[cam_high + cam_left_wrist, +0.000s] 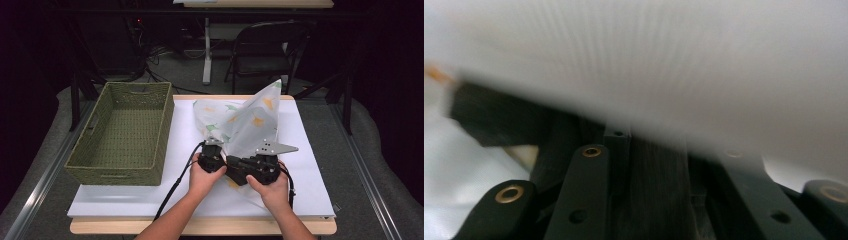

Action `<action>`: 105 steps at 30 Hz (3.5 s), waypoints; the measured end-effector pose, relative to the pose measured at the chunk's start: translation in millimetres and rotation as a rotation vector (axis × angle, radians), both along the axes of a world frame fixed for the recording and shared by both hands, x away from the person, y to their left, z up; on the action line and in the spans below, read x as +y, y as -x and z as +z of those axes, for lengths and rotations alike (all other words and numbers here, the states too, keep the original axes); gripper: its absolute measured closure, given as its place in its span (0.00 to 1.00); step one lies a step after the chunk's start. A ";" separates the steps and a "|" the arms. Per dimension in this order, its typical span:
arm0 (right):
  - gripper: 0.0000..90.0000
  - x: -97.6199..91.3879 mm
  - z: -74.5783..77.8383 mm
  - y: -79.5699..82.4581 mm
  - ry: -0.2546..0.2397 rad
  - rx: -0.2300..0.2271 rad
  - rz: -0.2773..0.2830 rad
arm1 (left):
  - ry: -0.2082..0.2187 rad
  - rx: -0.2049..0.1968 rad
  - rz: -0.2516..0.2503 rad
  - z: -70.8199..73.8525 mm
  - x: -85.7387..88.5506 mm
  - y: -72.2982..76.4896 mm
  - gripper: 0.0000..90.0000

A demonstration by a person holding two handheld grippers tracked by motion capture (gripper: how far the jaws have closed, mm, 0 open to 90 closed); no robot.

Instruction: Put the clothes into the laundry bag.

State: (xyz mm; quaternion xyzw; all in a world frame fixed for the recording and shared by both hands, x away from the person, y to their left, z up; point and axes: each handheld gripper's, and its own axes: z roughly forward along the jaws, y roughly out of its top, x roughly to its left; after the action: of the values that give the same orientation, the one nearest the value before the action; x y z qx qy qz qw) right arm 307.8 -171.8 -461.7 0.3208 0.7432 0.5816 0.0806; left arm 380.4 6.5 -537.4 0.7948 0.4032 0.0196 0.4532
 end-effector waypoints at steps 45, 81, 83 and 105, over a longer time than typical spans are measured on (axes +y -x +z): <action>1.00 -9.7 -2.7 -3.8 -0.002 0.006 -0.030 | -0.295 -0.080 0.150 -21.3 30.6 -23.1 0.92; 1.00 -37.0 -4.9 1.1 0.022 0.004 -0.103 | -0.304 -0.093 0.042 20.1 129.3 103.1 1.00; 1.00 -37.9 -6.5 3.7 0.026 0.005 -0.099 | -0.306 -0.086 0.043 17.9 131.6 103.7 0.99; 1.00 -28.9 -10.5 10.1 0.038 0.002 -0.062 | -0.207 -0.117 -0.089 29.2 42.1 91.5 0.49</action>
State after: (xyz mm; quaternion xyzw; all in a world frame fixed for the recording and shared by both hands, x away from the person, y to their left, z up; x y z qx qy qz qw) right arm 297.8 -200.7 -472.2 0.3428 0.7439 0.5642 0.1037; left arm 288.9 48.6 -508.2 0.8520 0.3362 0.0873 0.3917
